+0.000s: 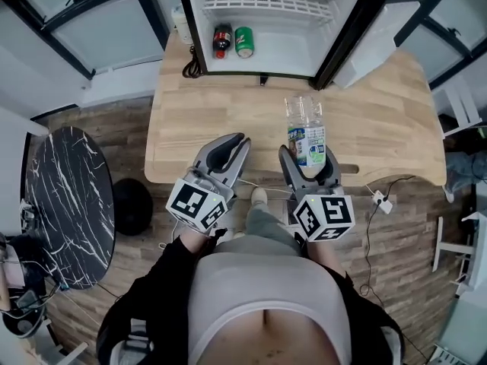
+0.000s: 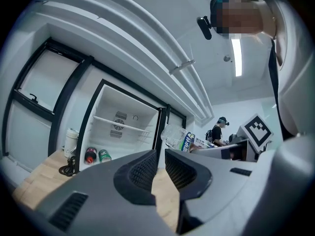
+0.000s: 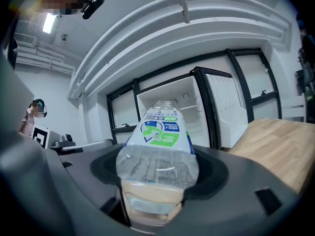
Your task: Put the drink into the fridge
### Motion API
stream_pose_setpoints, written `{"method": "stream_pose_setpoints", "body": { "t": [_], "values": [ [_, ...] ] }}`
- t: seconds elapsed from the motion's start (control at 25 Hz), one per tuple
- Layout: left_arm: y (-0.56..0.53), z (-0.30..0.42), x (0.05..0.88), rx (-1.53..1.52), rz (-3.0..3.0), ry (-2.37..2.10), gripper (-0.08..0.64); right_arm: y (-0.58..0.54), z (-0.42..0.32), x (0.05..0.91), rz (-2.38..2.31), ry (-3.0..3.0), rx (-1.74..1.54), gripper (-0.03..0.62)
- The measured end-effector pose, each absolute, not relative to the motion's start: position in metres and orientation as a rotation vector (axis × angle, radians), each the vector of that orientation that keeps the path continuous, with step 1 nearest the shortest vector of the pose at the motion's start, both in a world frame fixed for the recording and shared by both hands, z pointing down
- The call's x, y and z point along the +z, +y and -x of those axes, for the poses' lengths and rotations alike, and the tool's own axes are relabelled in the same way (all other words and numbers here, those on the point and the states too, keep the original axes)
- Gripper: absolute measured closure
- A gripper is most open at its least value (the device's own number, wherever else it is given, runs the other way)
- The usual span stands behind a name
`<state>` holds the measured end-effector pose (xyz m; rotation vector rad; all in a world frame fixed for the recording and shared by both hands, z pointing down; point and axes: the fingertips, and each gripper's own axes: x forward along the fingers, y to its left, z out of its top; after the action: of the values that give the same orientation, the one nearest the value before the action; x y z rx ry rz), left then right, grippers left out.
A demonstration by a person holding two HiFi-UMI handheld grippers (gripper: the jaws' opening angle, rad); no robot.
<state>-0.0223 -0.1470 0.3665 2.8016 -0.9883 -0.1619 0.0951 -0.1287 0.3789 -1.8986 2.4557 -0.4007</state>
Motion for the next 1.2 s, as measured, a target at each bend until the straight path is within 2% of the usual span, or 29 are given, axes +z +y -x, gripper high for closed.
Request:
{"method": "stream_pose_setpoints", "body": {
  "t": [0.6,1.2],
  "values": [
    [-0.266,-0.030,0.356,-0.190,-2.780,-1.083,0.502,-0.254,-0.133,0.379,1.785,2.563,-0.440,0.250],
    [-0.302,-0.039,0.359,-0.172,-2.757,-1.117,0.502,-0.295,-0.140,0.394,1.754,2.592,-0.519,0.250]
  ]
}}
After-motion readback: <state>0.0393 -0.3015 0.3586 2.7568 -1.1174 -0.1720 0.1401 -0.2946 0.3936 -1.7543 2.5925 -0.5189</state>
